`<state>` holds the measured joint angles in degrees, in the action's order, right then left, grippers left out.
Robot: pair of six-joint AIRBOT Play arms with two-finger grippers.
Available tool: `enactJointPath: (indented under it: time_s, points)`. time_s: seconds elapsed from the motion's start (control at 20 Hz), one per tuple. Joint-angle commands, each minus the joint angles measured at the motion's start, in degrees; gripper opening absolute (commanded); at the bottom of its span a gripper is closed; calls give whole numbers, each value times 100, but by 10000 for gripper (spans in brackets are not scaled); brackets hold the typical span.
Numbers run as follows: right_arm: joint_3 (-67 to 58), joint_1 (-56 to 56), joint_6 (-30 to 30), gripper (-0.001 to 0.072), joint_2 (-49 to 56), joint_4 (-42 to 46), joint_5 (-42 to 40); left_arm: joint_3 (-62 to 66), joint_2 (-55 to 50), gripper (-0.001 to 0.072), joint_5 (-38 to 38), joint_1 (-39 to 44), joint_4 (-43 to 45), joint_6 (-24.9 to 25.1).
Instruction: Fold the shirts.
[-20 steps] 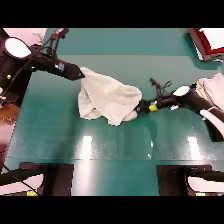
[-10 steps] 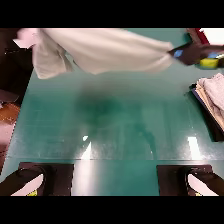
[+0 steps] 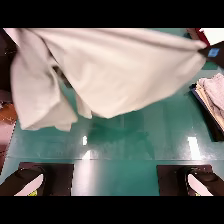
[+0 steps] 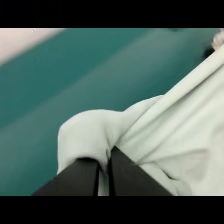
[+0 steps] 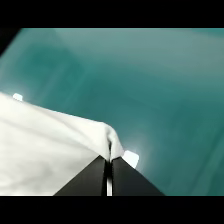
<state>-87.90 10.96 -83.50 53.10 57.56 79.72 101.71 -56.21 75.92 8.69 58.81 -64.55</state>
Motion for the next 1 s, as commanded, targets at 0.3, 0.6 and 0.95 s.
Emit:
enactJointPath:
  time_s: [0.3, 0.6, 0.95]
  points:
    - [2564, 1051, -39, 14, 1143, 76, -1121, -3235, -2221, 32, -909, -4, -509, 413]
    - [2706, 1027, -44, 14, 1110, 63, -1255, -2973, -2597, 614, -946, -13, -437, 348]
    - [2927, 50, -48, 14, -284, 98, -695, -2282, -2225, 614, 240, -960, -186, 323]
